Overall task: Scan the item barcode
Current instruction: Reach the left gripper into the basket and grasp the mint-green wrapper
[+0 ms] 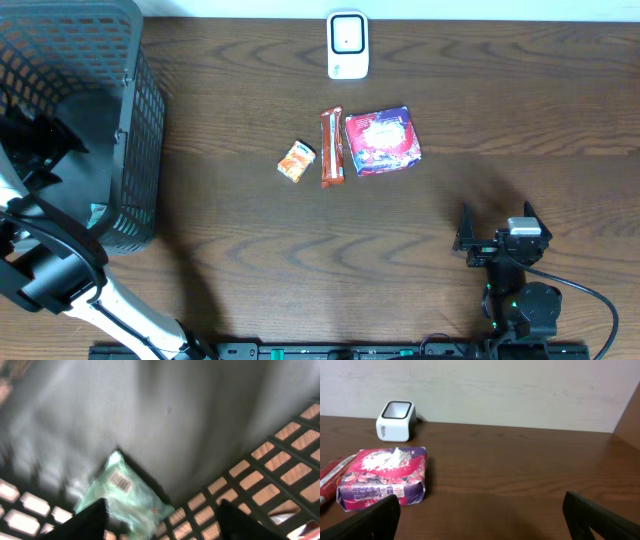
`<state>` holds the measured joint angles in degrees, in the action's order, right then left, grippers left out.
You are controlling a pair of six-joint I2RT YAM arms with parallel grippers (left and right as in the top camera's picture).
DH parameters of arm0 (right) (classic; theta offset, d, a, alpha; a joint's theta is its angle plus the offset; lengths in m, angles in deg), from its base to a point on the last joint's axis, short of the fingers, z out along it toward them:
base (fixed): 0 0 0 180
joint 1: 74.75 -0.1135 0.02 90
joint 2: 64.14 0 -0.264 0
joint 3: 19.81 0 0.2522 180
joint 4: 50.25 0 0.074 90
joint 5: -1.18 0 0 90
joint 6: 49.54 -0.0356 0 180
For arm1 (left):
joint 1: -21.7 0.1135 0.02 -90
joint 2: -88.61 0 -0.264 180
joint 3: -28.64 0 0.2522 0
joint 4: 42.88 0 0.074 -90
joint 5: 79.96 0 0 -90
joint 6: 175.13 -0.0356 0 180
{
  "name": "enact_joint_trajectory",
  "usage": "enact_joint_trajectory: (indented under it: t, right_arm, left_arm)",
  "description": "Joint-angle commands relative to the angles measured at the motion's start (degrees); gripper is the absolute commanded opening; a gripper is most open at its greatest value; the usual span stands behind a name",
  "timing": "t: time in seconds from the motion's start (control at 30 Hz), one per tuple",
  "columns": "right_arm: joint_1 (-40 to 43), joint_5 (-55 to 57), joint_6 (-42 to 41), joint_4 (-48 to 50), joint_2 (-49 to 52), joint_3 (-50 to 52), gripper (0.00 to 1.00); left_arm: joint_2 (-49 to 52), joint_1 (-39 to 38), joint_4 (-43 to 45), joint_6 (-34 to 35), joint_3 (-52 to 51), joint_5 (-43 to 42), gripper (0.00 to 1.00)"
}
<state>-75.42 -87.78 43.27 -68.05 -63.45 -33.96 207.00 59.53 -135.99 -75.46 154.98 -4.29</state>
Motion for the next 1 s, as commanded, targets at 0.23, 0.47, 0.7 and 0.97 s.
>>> enact_joint_trajectory:
  t: [0.23,0.47,0.7,0.97]
  right_arm:
    - [0.5,-0.1,0.7,-0.2,-0.3,0.1,0.99]
    - [0.5,-0.1,0.7,-0.2,-0.3,0.1,0.99]
    - [0.5,-0.1,0.7,-0.2,-0.3,0.1,0.99]
    - [0.5,-0.1,0.7,-0.2,-0.3,0.1,0.99]
  left_arm:
    - [-0.2,0.1,-4.8,19.9,-7.1,0.7,0.98]
    - [-0.2,0.1,0.6,36.1,-16.9,0.7,0.98]
    - [-0.1,0.1,6.2,37.5,-19.1,1.3,0.98]
    - [0.3,0.1,10.2,37.6,-21.0,5.9,0.92]
